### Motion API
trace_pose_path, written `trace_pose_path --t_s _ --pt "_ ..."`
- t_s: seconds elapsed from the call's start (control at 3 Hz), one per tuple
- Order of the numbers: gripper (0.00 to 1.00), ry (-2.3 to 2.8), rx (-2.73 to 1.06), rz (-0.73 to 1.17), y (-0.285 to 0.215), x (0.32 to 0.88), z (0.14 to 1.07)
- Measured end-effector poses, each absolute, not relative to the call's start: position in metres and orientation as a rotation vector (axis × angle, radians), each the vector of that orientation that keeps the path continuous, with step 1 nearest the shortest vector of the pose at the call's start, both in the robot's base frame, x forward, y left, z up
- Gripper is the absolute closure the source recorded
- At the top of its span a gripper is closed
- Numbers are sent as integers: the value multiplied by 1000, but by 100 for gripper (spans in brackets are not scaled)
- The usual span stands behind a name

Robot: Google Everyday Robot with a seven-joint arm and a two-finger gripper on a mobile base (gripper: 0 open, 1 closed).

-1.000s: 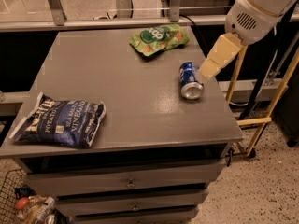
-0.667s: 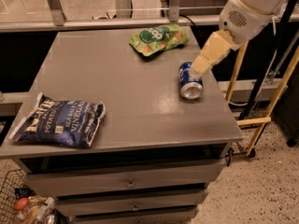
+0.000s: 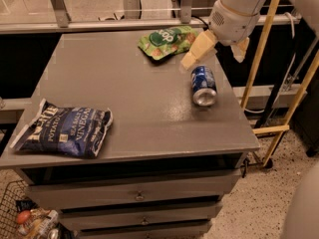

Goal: Place pepsi can upright

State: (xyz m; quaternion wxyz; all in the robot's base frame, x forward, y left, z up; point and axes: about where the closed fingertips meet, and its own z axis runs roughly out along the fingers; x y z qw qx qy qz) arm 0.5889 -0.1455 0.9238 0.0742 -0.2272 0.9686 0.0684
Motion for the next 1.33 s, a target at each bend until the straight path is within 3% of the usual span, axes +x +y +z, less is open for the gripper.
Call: trace_pose_path --t_s 0.67,1.33 --pt "0 3060 -291 169 -159 606 886" --pt "0 3108 -185 135 -157 627 865"
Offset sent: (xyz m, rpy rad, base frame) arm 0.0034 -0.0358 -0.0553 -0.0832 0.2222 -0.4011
